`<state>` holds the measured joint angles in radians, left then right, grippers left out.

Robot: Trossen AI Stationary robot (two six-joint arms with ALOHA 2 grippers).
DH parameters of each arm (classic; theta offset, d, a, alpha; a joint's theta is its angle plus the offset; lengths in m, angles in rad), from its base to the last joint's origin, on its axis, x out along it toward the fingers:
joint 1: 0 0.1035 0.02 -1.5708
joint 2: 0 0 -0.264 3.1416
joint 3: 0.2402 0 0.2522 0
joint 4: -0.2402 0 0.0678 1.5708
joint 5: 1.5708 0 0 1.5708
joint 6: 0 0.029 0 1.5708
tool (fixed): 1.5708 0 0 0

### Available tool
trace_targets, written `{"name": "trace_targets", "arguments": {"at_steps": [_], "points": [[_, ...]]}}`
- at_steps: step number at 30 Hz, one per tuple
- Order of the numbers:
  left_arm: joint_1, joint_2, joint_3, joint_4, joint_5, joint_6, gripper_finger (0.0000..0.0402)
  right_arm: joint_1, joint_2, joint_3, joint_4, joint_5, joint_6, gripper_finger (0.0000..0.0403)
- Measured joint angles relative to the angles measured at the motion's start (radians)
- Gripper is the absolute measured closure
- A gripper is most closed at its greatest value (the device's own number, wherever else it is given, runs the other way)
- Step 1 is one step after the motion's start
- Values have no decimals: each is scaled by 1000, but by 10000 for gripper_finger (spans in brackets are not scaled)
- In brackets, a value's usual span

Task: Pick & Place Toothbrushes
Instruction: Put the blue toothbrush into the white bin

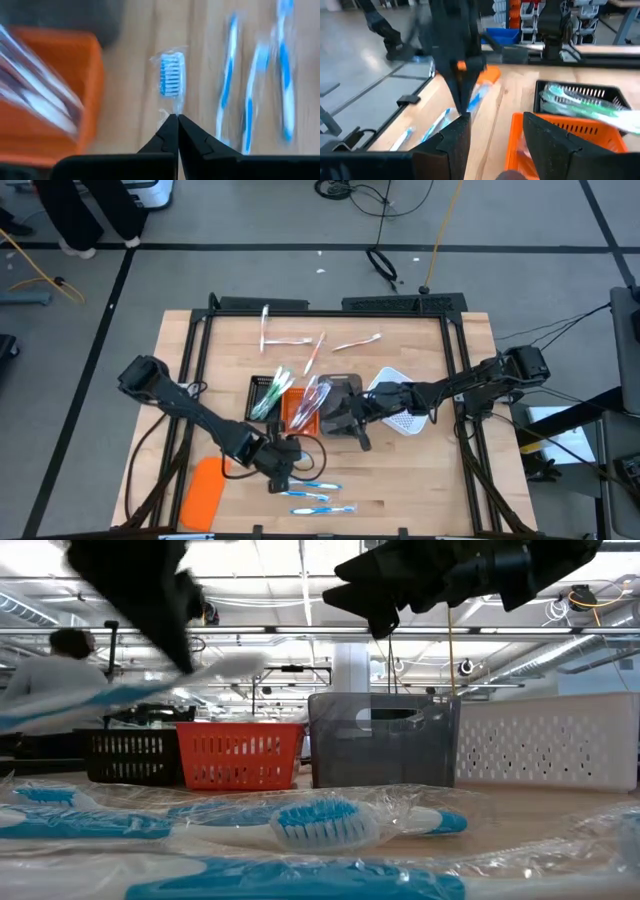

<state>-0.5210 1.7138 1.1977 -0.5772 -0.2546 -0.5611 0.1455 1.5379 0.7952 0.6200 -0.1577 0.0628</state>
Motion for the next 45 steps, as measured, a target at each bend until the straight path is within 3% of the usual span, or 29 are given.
{"name": "trace_targets", "arguments": {"at_steps": [7, 18, 26, 34, 37, 41, 45], "points": [[23, 0, 152, -84, -203, 50, 402, 5, 0, 0, -26, -3, 3, 232], [74, 0, 234, -78, -368, 189, 402, 43, -51, 0, -23, -2, 0, 232], [90, 0, 234, 7, -379, 300, 402, 38, -60, 0, -20, 106, -9, 232], [103, 0, 234, 76, -411, 386, 401, 40, -60, 0, 80, 110, -44, 232], [109, 0, 234, 102, -412, 406, 401, 39, -60, 0, 75, 162, -44, 233], [118, 0, 233, 110, -416, 432, 401, 40, -57, 0, 73, 202, -48, 265], [130, 0, 233, 106, -414, 429, 401, 40, -57, 0, 76, 206, -58, 347]]}}
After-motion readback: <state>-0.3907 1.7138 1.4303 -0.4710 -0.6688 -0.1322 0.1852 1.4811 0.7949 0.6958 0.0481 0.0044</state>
